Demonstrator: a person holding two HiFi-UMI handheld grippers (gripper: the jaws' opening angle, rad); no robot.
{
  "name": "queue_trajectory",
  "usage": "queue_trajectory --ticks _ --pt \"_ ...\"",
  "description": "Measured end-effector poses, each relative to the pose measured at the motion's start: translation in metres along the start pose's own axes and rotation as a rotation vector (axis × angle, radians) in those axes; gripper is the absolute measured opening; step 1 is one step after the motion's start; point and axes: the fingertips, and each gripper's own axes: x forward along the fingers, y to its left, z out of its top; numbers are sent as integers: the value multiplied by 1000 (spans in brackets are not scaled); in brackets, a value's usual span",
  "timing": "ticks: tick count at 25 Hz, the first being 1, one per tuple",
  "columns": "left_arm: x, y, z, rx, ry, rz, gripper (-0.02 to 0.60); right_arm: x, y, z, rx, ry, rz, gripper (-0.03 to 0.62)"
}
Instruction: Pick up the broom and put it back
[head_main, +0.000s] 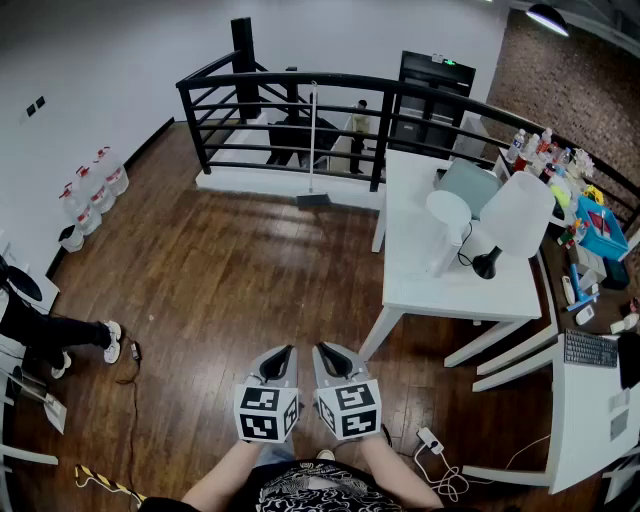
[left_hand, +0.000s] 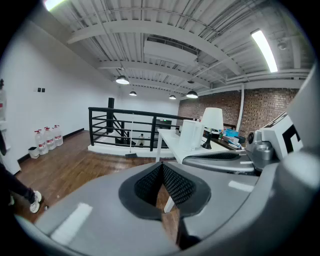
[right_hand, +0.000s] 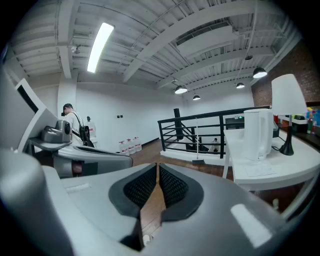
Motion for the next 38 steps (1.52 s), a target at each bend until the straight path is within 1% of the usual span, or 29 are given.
queue_trajectory --ticks 6,13,17,27,32,38 --pt "34 64 33 -14 -13 -13 5 75 11 27 -20 19 12 5" --pt "75 154 75 -29 -11 -45 5 170 28 65 -11 41 -12 5" --pt "88 194 90 -42 -21 -64 5 211 39 83 -21 38 -28 11" --pt "102 264 111 -82 -42 -90 5 272 64 108 -43 45 -57 9" --pt "112 283 116 -90 -46 -82 5 291 65 115 -44 36 -55 11" --pt "133 301 120 -83 -33 -56 5 319 54 121 -28 24 -33 11"
